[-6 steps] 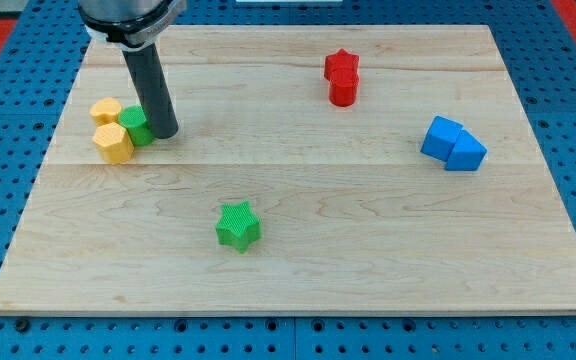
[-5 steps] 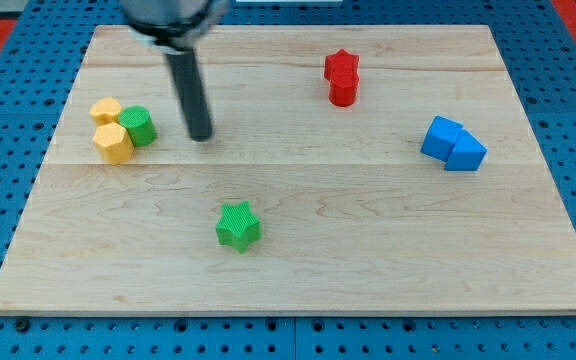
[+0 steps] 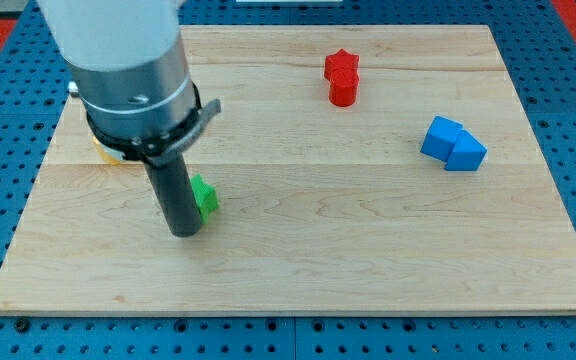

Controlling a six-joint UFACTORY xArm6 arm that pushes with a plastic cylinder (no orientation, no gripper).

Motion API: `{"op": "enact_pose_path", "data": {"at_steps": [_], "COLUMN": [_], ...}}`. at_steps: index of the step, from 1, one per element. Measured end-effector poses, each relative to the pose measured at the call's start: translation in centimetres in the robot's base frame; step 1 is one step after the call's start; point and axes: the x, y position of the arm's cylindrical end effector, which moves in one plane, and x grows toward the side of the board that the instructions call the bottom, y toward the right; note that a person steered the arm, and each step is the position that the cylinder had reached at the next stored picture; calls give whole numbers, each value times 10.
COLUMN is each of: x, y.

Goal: Move the green star into the green circle

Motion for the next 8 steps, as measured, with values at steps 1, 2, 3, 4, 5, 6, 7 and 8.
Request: {"op": "enact_pose_path", "data": {"at_steps": [1,2,3,4,5,6,7,8], "x": [-3,-3,-10,-36,-61,-72,-72,-78], "y": [40,77,55,23,-11,-29,-31,-41]}}
